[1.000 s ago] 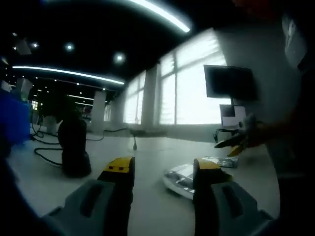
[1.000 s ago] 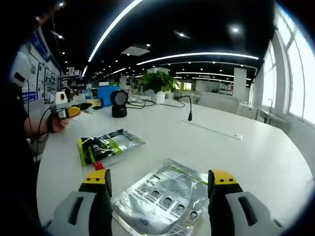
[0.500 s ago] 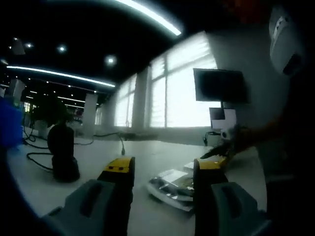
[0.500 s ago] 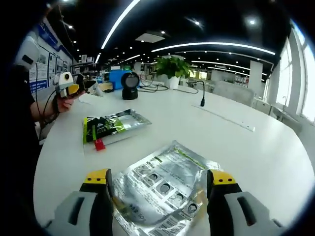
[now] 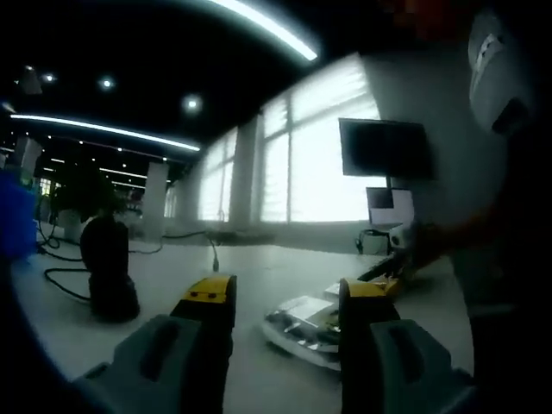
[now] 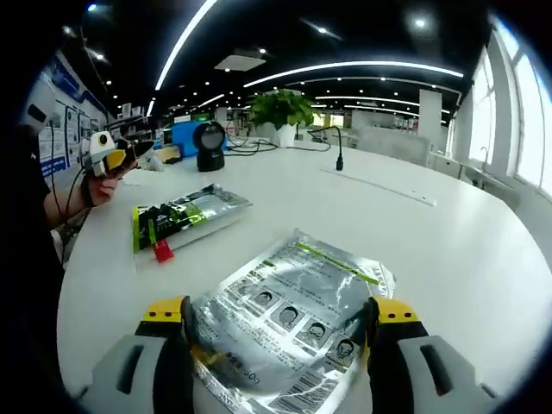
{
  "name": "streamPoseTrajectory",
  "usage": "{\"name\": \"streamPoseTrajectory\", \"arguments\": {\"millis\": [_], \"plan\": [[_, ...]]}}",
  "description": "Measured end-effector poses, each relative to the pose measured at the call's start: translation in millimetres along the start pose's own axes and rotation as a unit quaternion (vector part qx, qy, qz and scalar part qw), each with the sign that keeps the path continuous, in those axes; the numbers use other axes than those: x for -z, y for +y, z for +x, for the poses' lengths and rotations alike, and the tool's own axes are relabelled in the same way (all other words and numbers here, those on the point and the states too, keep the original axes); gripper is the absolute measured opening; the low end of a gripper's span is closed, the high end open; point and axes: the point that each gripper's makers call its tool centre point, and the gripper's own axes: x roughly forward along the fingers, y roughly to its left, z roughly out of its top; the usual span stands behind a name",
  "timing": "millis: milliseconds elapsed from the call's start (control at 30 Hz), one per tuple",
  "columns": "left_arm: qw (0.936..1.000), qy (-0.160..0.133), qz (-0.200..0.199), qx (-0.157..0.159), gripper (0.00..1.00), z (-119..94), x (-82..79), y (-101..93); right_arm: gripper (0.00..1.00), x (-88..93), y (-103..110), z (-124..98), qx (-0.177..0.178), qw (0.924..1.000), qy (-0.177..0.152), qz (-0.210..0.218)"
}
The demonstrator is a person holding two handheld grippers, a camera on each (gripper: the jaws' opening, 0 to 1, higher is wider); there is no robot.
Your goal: Clip sheet goods on table flip sheet goods clip sheet goods scan sheet goods put sheet goods back to table
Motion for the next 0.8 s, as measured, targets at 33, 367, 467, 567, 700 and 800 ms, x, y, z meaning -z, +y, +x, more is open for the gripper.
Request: {"name": "streamPoseTrajectory", "arguments": {"millis": [33,367,467,567,700,800], "plan": [[1.0000,-0.001,0.003,0.000,0.40,0.0,-0.8,-0.2,0.79,-0.1,0.5,0.2,0.006,1.0000,-0.001,0.001],[0.9999,-0.011,-0.006,0.002,0.40,-1.0,-6.2,1.7,0.79,3.6,3.4,-2.6,0.059,0.9978,0.012,0.030],[0.9999,-0.007,-0.009,0.002,0.39,-0.7,-0.2,2.6,0.79,4.0,1.2,-2.5,0.061,0.9976,0.012,0.031],[1.0000,-0.003,-0.003,0.002,0.37,-1.5,6.4,2.3,0.79,4.2,1.0,-2.4,0.060,0.9976,0.014,0.031],[1.0000,0.000,-0.008,0.002,0.37,-1.7,8.8,3.9,0.79,4.1,0.1,-1.5,0.060,0.9977,0.008,0.031],[0.9999,-0.005,-0.009,0.003,0.38,-2.5,7.4,4.2,0.79,3.5,0.0,-0.7,0.061,0.9976,0.011,0.031]]}}
